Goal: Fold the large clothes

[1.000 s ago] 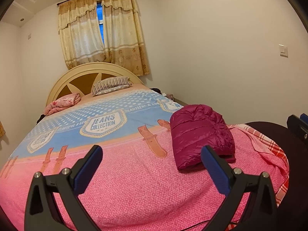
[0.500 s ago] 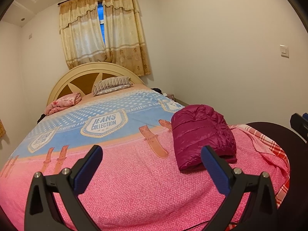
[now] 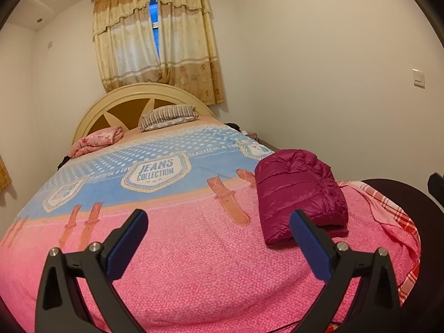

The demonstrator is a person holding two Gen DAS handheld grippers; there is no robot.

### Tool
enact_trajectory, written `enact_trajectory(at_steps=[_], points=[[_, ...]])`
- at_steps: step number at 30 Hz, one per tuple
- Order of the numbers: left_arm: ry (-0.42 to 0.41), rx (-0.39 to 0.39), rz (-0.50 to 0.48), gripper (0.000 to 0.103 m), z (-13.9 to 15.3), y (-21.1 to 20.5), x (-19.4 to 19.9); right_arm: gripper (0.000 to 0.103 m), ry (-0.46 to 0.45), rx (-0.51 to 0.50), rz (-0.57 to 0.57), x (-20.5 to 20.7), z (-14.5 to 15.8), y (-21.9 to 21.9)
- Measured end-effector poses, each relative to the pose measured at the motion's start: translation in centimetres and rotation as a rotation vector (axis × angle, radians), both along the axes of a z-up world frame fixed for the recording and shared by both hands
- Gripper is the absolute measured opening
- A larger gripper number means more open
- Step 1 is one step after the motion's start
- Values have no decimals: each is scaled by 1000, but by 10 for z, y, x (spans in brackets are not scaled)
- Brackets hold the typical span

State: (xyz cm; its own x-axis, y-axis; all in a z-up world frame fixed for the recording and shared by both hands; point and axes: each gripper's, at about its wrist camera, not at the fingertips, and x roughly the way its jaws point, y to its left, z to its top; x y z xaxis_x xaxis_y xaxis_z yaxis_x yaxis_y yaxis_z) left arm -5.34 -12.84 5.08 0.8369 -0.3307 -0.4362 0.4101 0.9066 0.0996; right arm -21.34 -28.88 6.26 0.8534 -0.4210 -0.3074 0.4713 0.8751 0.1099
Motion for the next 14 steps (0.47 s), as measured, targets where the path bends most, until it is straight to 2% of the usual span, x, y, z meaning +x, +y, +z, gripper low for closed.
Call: enact_trajectory(at_steps=[4,8,14], points=[[21,-26,-19,103,-2,4,4,70,0,2,-1,1,-1,-1],[-3,-7,0,103,-1,4,4,70,4,7,-3,2,-2,-2],[31,1,42,103,-4,10,19,70,11,41,-38,2,-7,-10]])
